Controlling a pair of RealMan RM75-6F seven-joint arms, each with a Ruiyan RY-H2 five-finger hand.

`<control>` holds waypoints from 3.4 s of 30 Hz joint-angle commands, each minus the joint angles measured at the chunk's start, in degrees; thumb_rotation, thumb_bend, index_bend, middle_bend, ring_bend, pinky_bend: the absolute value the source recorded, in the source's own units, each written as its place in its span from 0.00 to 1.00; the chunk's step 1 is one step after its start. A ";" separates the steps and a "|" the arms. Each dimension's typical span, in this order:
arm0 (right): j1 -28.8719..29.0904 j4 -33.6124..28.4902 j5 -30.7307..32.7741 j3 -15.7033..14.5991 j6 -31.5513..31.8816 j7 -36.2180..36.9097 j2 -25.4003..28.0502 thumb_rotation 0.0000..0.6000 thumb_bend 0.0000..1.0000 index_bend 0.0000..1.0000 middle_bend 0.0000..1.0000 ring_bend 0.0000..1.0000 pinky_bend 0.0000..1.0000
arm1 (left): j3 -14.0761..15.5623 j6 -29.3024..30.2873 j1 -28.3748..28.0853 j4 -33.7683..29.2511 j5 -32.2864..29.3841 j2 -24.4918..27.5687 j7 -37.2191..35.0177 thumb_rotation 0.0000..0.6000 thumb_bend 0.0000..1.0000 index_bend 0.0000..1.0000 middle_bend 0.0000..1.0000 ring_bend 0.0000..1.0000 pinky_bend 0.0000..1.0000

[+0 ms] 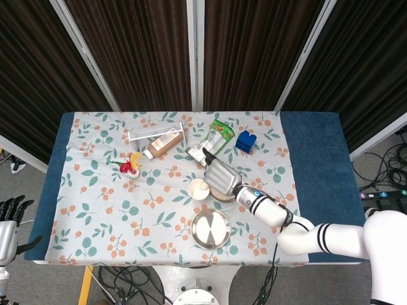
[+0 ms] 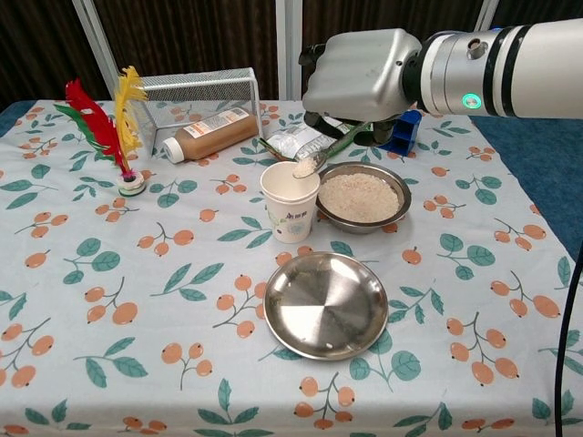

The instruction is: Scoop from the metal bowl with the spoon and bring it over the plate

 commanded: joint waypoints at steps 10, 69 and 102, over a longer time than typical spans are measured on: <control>7.76 2.33 -4.29 -3.31 1.00 -16.60 -3.07 1.00 0.34 0.58 0.57 0.21 0.00 | -0.02 -0.05 0.07 0.54 -0.03 -0.43 -0.33 1.00 0.07 0.26 0.22 0.12 0.11; -15.46 0.28 -23.97 -7.02 18.66 31.75 -4.83 1.00 0.32 0.61 0.56 0.20 0.00 | -0.51 0.68 0.00 -1.46 0.89 0.43 1.95 1.00 0.07 0.26 0.22 0.12 0.11; -27.17 1.97 -33.24 -3.78 26.17 32.10 -5.09 1.00 0.16 0.38 0.39 0.08 0.00 | -0.25 1.51 0.42 -0.90 1.46 0.25 0.93 1.00 0.07 0.26 0.22 0.12 0.11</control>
